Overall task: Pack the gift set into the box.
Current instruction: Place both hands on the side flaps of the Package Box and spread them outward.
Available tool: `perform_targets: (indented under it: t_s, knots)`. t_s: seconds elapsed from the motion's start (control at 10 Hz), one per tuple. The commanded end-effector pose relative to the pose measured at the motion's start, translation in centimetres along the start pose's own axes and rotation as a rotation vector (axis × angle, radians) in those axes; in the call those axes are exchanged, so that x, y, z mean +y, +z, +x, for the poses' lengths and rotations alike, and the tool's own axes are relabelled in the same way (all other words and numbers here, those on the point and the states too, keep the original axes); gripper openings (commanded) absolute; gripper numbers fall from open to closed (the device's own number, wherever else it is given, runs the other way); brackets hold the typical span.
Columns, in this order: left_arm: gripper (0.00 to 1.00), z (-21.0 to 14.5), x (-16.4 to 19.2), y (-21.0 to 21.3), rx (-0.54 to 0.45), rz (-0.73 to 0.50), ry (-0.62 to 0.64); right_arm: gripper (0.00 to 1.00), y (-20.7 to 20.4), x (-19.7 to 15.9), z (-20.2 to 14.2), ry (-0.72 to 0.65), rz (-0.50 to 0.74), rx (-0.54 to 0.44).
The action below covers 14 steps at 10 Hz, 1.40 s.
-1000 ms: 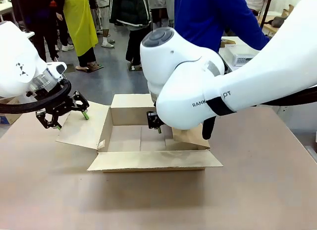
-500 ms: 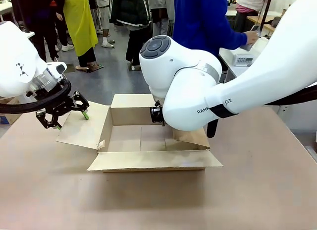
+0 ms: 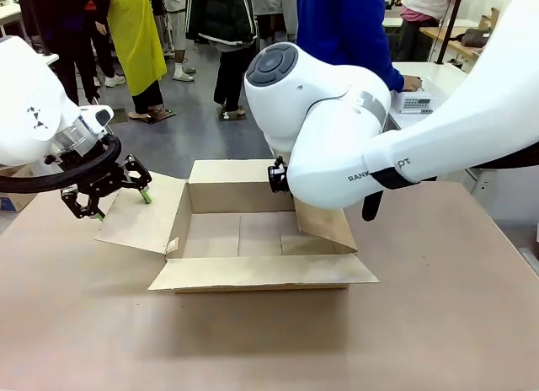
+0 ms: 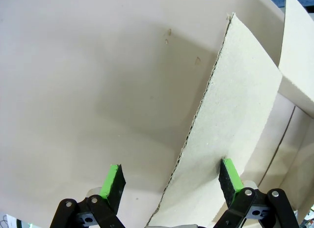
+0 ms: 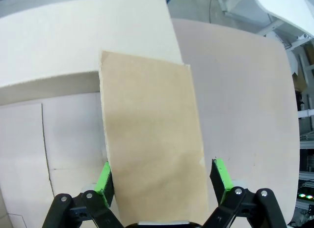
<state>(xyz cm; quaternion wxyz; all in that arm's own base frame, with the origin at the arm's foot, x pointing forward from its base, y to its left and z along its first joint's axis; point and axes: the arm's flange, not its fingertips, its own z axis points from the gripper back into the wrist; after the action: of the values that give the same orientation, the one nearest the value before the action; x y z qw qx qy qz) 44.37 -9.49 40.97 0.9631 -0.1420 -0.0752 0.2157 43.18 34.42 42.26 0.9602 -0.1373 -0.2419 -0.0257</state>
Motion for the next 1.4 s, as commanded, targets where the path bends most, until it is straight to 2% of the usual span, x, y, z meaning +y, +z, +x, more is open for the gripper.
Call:
perform_targets:
  t_s: [0.0, 0.2, 0.5, 0.6, 1.0, 1.1, 1.3]
  knots:
    - [1.0, 0.0, -0.1, 0.2, -0.007, 0.017, 0.011, 1.0, 0.9, -1.6, 0.6, -0.027, 0.026, -0.019]
    - [1.0, 0.0, -0.1, 0.2, -0.007, 0.017, 0.011, 1.0, 1.4, -4.3, 1.2, -0.051, 0.059, 0.004]
    - [1.0, 0.0, -0.1, 0.2, -0.007, 0.017, 0.011, 1.0, 1.0, -10.1, 2.0, -0.073, 0.202, 0.101]
    - [1.0, 0.0, -0.1, 0.2, -0.007, 0.017, 0.011, 1.0, 0.2, -11.8, 2.0, -0.101, 0.196, 0.115]
    - [1.0, 0.0, -0.1, 0.2, -0.007, 0.017, 0.011, 1.0, -2.4, -19.4, 1.3, -0.269, 0.372, 0.192]
    - [1.0, 0.0, -0.1, 0.2, -0.007, 0.017, 0.011, 1.0, -3.6, -20.8, 0.6, -0.285, 0.433, 0.247]
    - [1.0, 0.0, -0.1, 0.2, -0.007, 0.017, 0.011, 1.0, -6.6, -22.6, -1.2, -0.372, 0.448, 0.301]
